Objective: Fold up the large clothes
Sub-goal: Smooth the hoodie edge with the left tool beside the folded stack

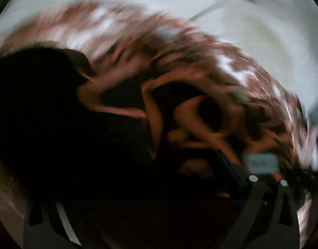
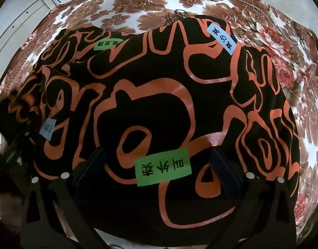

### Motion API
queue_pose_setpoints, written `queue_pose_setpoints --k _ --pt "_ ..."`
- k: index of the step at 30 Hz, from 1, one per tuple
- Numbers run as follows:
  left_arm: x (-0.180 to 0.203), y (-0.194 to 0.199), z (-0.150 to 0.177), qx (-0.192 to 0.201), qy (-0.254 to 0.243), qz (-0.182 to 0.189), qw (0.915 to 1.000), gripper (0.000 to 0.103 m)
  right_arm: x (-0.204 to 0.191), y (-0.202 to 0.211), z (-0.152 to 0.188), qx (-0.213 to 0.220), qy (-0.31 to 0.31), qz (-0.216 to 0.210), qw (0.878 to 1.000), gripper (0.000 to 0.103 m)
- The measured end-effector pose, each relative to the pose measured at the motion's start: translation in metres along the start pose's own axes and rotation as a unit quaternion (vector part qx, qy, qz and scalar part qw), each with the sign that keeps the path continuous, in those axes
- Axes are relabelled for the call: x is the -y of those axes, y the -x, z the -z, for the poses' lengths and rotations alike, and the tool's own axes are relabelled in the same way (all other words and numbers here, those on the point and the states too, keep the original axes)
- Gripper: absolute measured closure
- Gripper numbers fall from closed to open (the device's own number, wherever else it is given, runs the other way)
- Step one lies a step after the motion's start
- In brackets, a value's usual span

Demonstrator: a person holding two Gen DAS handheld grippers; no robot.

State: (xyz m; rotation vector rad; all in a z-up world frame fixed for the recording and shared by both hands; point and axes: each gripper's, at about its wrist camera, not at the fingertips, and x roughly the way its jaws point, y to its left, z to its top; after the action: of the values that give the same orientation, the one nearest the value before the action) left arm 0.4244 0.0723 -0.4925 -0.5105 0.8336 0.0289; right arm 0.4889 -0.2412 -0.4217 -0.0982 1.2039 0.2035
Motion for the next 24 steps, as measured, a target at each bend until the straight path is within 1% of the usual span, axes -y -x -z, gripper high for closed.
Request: queue_pose_setpoints --k 1,2,3,4,5,6,7,8,9,10,11,12,13,14,15,16,18,19,20,21,22,24 --pt "-0.011 0.002 0.000 0.006 0.031 0.025 0.9992 0.005 0.000 0.000 -0.001 -0.002 -0.001 -0.001 1.000 0.005" --pt "-0.015 0.003 -0.001 0.010 0.043 0.029 0.9986 0.006 0.001 0.001 -0.001 -0.004 -0.002 -0.002 1.000 0.005" --pt "-0.012 0.003 -0.003 0.012 0.046 0.020 0.9987 0.006 0.001 0.001 -0.001 -0.004 -0.002 -0.002 1.000 0.005" --pt "-0.010 0.004 -0.006 0.018 0.053 0.019 0.9983 0.007 0.001 0.001 -0.001 -0.004 -0.001 -0.002 1.000 0.005" --pt "-0.010 0.006 -0.009 0.025 0.067 0.032 0.9969 0.007 0.001 0.001 -0.001 -0.003 0.000 -0.002 1.000 0.005" --pt "-0.013 0.007 -0.015 0.034 0.089 0.060 0.9937 0.007 0.001 0.001 -0.001 -0.003 0.000 -0.002 1.000 0.005" --pt "-0.017 0.005 -0.020 0.036 0.104 0.080 0.9907 0.007 0.002 0.001 -0.001 -0.004 -0.002 -0.002 1.000 0.005" --pt "-0.019 0.002 -0.024 0.035 0.108 0.097 0.9888 0.007 0.002 0.002 -0.002 -0.005 -0.005 -0.002 1.000 0.005" --pt "-0.023 -0.001 -0.025 0.031 0.101 0.106 0.9887 0.009 0.002 0.003 -0.002 -0.004 -0.008 -0.002 1.000 0.005" --pt "-0.027 -0.002 -0.022 0.026 0.094 0.110 0.9891 0.014 0.003 0.005 -0.003 -0.004 -0.013 -0.001 1.000 0.005" --pt "-0.028 -0.005 -0.020 0.021 0.090 0.106 0.9901 0.034 0.001 0.012 -0.005 0.005 -0.017 -0.005 1.000 0.005" --pt "-0.037 -0.003 -0.015 0.012 0.081 0.087 0.9928 0.061 0.000 0.018 -0.007 0.018 -0.017 -0.010 1.000 0.005" --pt "-0.039 -0.005 -0.016 0.005 0.086 0.094 0.9919 0.068 -0.004 0.026 -0.009 0.031 -0.015 -0.012 0.999 0.005" --pt "-0.045 -0.002 -0.015 -0.003 0.097 0.115 0.9886 0.079 -0.009 0.036 -0.011 0.054 -0.012 -0.019 0.998 0.005" --pt "-0.046 0.003 -0.018 -0.007 0.098 0.128 0.9868 0.081 -0.013 0.042 -0.013 0.066 -0.009 -0.026 0.997 0.005" --pt "-0.039 0.012 -0.023 -0.004 0.081 0.123 0.9891 0.084 -0.021 0.044 -0.015 0.070 0.001 -0.033 0.997 0.005" --pt "-0.019 0.033 -0.033 0.013 0.049 0.122 0.9912 0.084 -0.038 0.033 -0.017 0.049 0.027 -0.040 0.998 0.005" --pt "-0.010 0.041 -0.037 0.019 0.038 0.123 0.9915 0.084 -0.043 0.028 -0.017 0.045 0.034 -0.040 0.998 0.005" --pt "-0.004 0.046 -0.040 0.022 0.035 0.119 0.9921 0.084 -0.051 0.018 -0.015 0.038 0.053 -0.033 0.997 0.005" --pt "0.000 0.047 -0.042 0.024 0.037 0.111 0.9928 0.084 -0.057 0.003 -0.013 0.018 0.076 -0.019 0.997 0.005" --pt "0.002 0.043 -0.045 0.021 0.040 0.104 0.9935 0.084 -0.058 -0.007 -0.012 0.007 0.083 -0.016 0.996 0.005" --pt "0.004 0.038 -0.044 0.018 0.038 0.082 0.9958 0.084 -0.055 -0.019 -0.010 0.002 0.070 -0.022 0.997 0.004"
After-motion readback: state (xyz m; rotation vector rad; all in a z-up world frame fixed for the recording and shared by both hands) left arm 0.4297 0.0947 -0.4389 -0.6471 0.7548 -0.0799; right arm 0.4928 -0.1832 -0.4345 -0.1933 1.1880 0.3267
